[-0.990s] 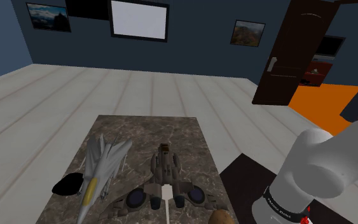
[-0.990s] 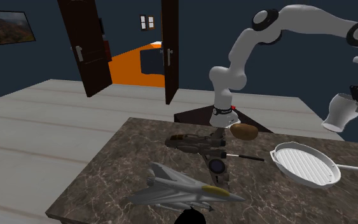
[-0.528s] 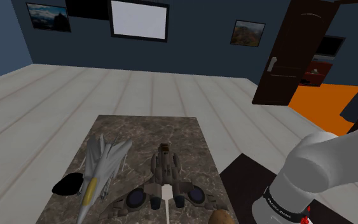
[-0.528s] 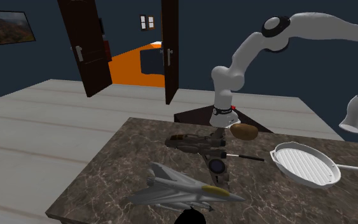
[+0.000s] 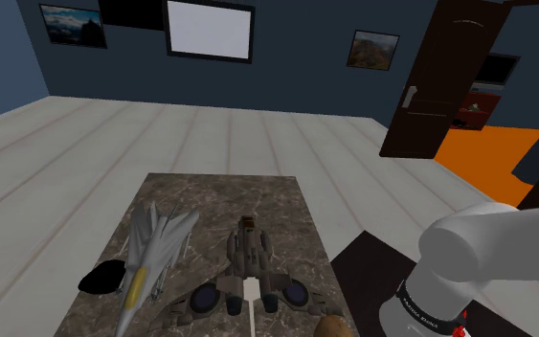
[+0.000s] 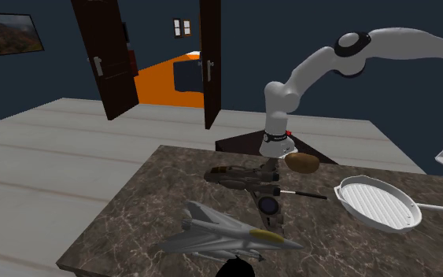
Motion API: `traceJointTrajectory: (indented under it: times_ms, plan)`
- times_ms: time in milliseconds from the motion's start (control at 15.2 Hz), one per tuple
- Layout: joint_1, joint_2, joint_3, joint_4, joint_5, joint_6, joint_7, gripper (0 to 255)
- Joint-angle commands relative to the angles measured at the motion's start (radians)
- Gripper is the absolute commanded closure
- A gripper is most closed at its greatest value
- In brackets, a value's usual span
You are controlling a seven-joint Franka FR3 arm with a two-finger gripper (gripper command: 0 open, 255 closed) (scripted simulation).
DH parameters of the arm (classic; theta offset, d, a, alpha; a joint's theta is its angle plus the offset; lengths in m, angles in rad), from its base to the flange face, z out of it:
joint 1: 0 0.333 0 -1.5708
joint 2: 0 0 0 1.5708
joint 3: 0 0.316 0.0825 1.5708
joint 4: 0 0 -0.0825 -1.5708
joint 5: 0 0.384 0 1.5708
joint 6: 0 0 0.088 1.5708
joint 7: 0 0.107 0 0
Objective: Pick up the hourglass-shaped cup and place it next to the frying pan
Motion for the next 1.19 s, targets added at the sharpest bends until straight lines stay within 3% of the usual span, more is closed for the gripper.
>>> traceJointTrajectory:
  times_ms: [0,858,1122]
  plan:
    - [0.001,-0.008,0.005,-0.013,0.006,0.017,-0.003,255]
    - [0.039,-0.055,0.034,-0.145,0.048,0.156,-0.031,255]
    - [0.039,-0.058,0.037,-0.151,0.051,0.163,-0.032,255]
